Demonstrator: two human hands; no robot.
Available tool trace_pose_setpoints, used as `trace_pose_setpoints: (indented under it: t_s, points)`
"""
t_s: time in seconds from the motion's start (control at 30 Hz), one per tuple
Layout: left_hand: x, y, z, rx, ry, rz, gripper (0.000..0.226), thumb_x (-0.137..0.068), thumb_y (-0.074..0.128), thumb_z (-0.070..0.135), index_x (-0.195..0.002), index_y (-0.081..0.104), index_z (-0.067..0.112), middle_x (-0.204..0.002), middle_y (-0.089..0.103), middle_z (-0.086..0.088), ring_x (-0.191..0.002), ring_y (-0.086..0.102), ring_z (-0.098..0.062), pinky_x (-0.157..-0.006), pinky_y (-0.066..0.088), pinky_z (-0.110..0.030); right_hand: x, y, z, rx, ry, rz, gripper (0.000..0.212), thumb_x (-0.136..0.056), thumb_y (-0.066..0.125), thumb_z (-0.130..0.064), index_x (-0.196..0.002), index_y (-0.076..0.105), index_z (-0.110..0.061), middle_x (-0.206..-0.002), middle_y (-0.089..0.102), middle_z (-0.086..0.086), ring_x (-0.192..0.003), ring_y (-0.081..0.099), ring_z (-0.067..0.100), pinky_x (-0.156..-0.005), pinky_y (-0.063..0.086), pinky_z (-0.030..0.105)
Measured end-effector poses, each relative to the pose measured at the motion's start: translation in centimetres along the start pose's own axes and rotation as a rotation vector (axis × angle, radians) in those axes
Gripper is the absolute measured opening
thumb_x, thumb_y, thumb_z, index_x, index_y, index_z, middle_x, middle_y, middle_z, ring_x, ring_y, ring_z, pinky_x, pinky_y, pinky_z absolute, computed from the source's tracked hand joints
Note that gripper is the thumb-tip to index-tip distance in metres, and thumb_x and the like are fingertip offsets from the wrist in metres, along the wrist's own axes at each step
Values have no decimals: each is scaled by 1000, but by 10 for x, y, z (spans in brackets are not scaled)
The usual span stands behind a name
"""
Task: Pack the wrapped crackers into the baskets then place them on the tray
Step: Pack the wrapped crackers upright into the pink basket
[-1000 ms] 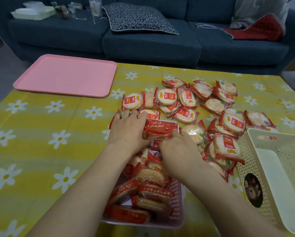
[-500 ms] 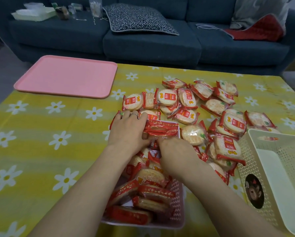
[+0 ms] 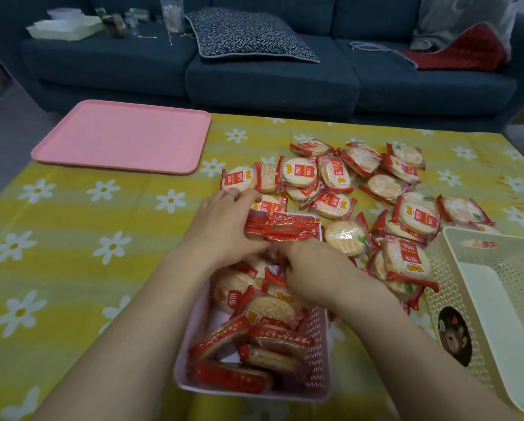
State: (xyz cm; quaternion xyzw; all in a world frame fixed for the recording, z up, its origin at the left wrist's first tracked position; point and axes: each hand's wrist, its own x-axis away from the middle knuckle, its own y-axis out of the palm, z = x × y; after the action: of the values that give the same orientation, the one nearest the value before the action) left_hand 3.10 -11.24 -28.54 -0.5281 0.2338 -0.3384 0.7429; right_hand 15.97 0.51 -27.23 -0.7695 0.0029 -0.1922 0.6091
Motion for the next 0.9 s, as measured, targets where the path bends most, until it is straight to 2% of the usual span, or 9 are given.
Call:
trace_pose_setpoints:
  t_s: [0.1,0.17,0.27,0.33,0.43,0.53,0.67,0.77,0.9]
  points:
    - [7,-15,-13,170,-51,1,48,-74,75,42,-115,53,31,-117,52,5,-116,47,-23,-99,43,-42,6,-7,-1,-29,-33,18,36,-92,49,-21,-123,60,-35,-107,69,4,-99,64,29,-81,53,36]
    - [11,-20,-21,196,-66,42,30,-74,69,34,-99,52,30,-107,50,6,-109,47,-23,-95,44,-45,11,-7,-6,102,-34,128,37,-92,47,-20,-121,63,-35,-102,70,-1,-99,64,25,-81,43,35]
    - [15,-19,-26,202,-90,65,25,-76,71,24,-92,53,27,-104,47,3,-103,44,-23,-91,45,-46,13,-4,-18,266,-52,306,24,-90,51,-25,-104,69,-31,-89,71,-4,-92,64,21,-80,29,36]
    - [17,-16,-27,187,-87,54,25,-77,72,23,-95,54,27,-106,44,3,-104,43,-23,-91,45,-45,12,-1,-27,258,-75,314,18,-91,51,-27,-99,67,-28,-90,70,-4,-92,62,22,-83,31,37]
    - [17,-12,-25,125,-44,67,29,-82,72,26,-109,59,30,-112,43,3,-109,44,-23,-94,45,-43,5,5,-32,165,-94,182,25,-94,48,-26,-113,65,-26,-104,71,0,-102,62,26,-87,38,36]
    - [15,-12,-17,69,78,116,49,-86,68,23,-131,58,38,-135,44,1,-122,41,-23,-103,40,-41,2,5,-32,75,-76,47,31,-93,48,-22,-119,65,-22,-115,69,5,-107,63,29,-91,46,36]
    - [9,-8,-6,-14,282,79,53,-92,52,12,-131,63,45,-152,42,3,-136,35,-26,-111,29,-42,1,3,-29,-126,7,-44,32,-89,50,-15,-115,69,-17,-118,67,11,-108,63,32,-92,53,38]
    - [7,-1,-1,-72,256,4,61,-88,32,20,-133,59,52,-158,36,6,-142,27,-26,-116,23,-45,-2,4,-26,-221,33,-62,34,-87,50,-10,-111,74,-16,-118,69,10,-110,63,30,-95,52,38]
    - [6,8,2,-102,245,-32,56,-94,32,21,-136,55,51,-159,33,4,-144,23,-27,-116,20,-45,-3,0,-23,-306,40,-48,34,-86,48,-5,-104,75,-12,-110,71,9,-102,64,26,-88,53,34]
